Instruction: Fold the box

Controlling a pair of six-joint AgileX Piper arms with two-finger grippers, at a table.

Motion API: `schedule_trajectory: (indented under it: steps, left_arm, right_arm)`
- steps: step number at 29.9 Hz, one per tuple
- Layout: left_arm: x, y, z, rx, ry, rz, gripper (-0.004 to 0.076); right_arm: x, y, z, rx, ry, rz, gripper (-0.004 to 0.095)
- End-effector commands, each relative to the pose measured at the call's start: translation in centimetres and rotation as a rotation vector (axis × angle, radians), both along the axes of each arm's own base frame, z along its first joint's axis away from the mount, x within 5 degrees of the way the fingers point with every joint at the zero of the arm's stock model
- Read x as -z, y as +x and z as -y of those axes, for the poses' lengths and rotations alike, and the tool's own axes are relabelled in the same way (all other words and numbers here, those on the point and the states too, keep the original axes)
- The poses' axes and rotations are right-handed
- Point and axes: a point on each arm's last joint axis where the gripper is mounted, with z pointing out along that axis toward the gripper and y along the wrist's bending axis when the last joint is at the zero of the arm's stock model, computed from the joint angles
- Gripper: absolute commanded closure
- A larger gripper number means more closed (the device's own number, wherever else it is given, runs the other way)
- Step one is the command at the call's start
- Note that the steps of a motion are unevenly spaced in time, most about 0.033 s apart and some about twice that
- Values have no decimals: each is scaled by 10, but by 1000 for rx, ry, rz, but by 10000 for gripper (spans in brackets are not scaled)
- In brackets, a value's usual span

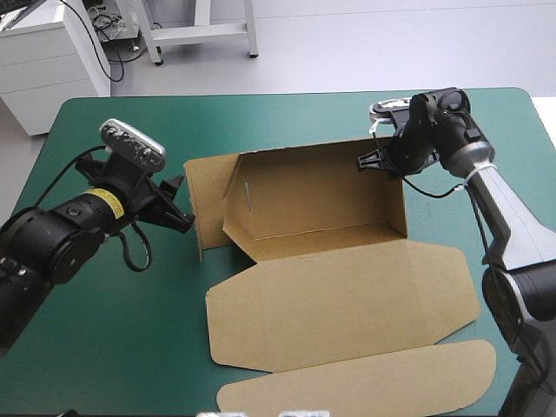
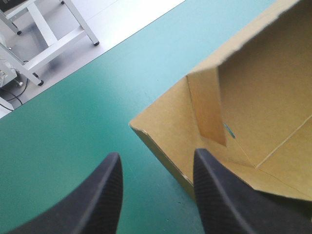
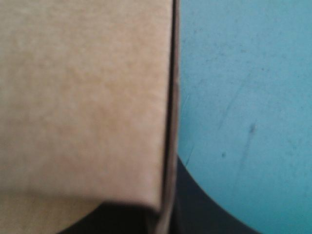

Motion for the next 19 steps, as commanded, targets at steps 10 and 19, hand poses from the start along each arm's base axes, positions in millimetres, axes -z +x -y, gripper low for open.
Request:
schedule_trajectory:
  steps: [10, 19]
  left_arm:
    - [46, -84, -37, 24, -210, 59, 631]
    - [69, -143, -70, -2, -360, 177, 731]
  right_arm:
    - [56, 44, -12, -54, -27, -115, 928]
    - [51, 24, -9, -38, -24, -145, 928]
